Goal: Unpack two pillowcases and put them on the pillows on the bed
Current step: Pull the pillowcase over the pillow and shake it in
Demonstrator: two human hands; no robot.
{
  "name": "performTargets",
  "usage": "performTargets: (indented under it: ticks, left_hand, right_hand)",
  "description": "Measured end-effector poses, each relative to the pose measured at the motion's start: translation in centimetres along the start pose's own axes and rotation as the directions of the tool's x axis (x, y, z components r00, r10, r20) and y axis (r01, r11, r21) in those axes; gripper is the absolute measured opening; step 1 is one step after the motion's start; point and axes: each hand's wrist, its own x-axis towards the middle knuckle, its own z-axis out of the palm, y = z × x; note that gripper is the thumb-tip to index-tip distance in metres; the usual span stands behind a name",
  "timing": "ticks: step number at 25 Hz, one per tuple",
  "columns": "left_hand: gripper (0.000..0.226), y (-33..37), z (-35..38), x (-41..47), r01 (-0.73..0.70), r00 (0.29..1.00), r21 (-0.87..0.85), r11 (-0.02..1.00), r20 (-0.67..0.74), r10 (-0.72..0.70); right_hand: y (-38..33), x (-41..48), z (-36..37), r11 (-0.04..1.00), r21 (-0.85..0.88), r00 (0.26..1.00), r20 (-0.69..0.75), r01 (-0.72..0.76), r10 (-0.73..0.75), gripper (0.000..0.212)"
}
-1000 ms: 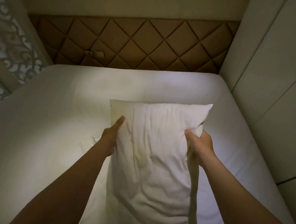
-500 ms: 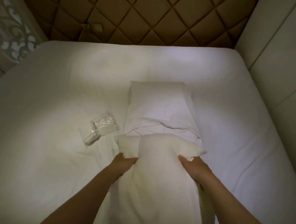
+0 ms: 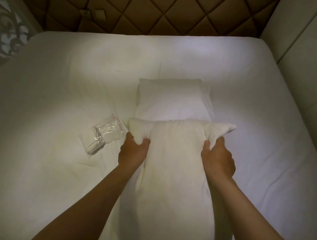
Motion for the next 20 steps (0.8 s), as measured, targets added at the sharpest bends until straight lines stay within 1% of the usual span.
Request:
performTargets:
  ticks: [1, 2, 3, 4, 5, 6, 7, 8, 9, 10, 11, 12, 13, 15, 16, 18, 20]
  left_hand:
    - [0.076, -1.1, 0.8, 0.7, 0.048, 0.994, 0.046, 0.998, 0.097, -0.053]
    - [0.087, -2.2, 1.7, 1.5, 0.094, 0.977, 0.105, 0.99, 0.18, -0.112]
    - [0.095, -3.2, 2.8, 2.4, 0.132, 0.959, 0.179, 0.975, 0.227, -0.171]
    - [0.1, -3.8, 4.2, 3.5, 0.143, 0.956, 0.283, 0.948, 0.209, -0.206]
    - [0.102, -3.9, 5.3, 4.3, 0.114, 0.97, 0.424, 0.899, 0.148, -0.193]
    - [0.099, -3.7, 6.1, 4.7, 0.034, 0.992, 0.547, 0.836, 0.086, -0.097]
    - [0.096, -3.6, 7.5, 4.9, -0.106, 0.994, 0.638, 0.763, 0.074, 0.076]
    - [0.097, -3.9, 8.9, 5.0, -0.274, 0.955, 0.711, 0.648, 0.12, 0.271]
    - [0.099, -4.5, 10.4, 5.2, -0.409, 0.884, 0.736, 0.54, 0.171, 0.436]
    - [0.097, -5.4, 11.8, 5.7, -0.475, 0.824, 0.747, 0.464, 0.193, 0.534]
    - [0.091, -6.3, 13.1, 6.2, -0.493, 0.794, 0.759, 0.426, 0.192, 0.577]
    - [0.086, -6.9, 14.2, 7.0, -0.489, 0.79, 0.771, 0.407, 0.195, 0.58]
    - [0.086, -6.9, 14.9, 7.6, -0.47, 0.806, 0.787, 0.4, 0.198, 0.557]
    - [0.091, -6.4, 15.2, 8.4, -0.454, 0.837, 0.78, 0.431, 0.206, 0.508]
    - [0.092, -6.2, 15.1, 8.5, -0.44, 0.844, 0.772, 0.459, 0.182, 0.504]
    - [0.092, -6.1, 15.1, 8.6, -0.423, 0.85, 0.76, 0.494, 0.144, 0.507]
    - [0.094, -5.7, 14.9, 8.2, -0.434, 0.856, 0.738, 0.516, 0.161, 0.491]
  right_hand:
    - [0.2, 0.9, 0.9, 0.994, -0.09, 0.996, 0.062, -0.059, 0.065, 0.054]
    - [0.0, 1.8, 1.8, 0.983, -0.16, 0.993, 0.061, -0.088, 0.099, 0.065]
    - [-0.3, 2.5, 2.8, 0.979, -0.198, 0.998, -0.012, -0.056, 0.054, 0.073]
    - [-0.8, 3.1, 4.0, 0.971, -0.229, 0.991, -0.1, 0.062, -0.087, 0.077]
    - [-1.2, 3.1, 5.3, 0.931, -0.307, 0.966, -0.102, 0.197, -0.238, 0.077]
    - [-1.1, 3.1, 6.9, 0.874, -0.38, 0.939, -0.038, 0.304, -0.343, 0.074]
    - [-0.3, 3.5, 8.8, 0.839, -0.42, 0.928, 0.026, 0.347, -0.371, 0.07]
    - [0.8, 4.1, 10.6, 0.828, -0.443, 0.933, 0.058, 0.344, -0.356, 0.068]
    - [2.3, 4.8, 12.5, 0.828, -0.457, 0.942, 0.071, 0.324, -0.329, 0.068]
    - [3.7, 5.4, 14.0, 0.829, -0.473, 0.95, 0.064, 0.299, -0.305, 0.068]
    - [4.6, 6.0, 14.9, 0.824, -0.494, 0.955, 0.054, 0.278, -0.29, 0.068]
    - [5.0, 6.7, 15.6, 0.816, -0.515, 0.959, 0.05, 0.263, -0.278, 0.069]
    - [4.9, 7.2, 16.1, 0.815, -0.523, 0.964, 0.047, 0.248, -0.263, 0.069]
    - [4.6, 8.1, 16.8, 0.83, -0.503, 0.966, 0.039, 0.239, -0.255, 0.07]
    - [4.5, 8.2, 16.8, 0.833, -0.5, 0.966, 0.029, 0.237, -0.258, 0.07]
    - [4.4, 8.3, 16.7, 0.831, -0.504, 0.965, 0.022, 0.237, -0.262, 0.07]
    - [4.5, 8.5, 16.7, 0.835, -0.501, 0.968, 0.025, 0.227, -0.249, 0.07]
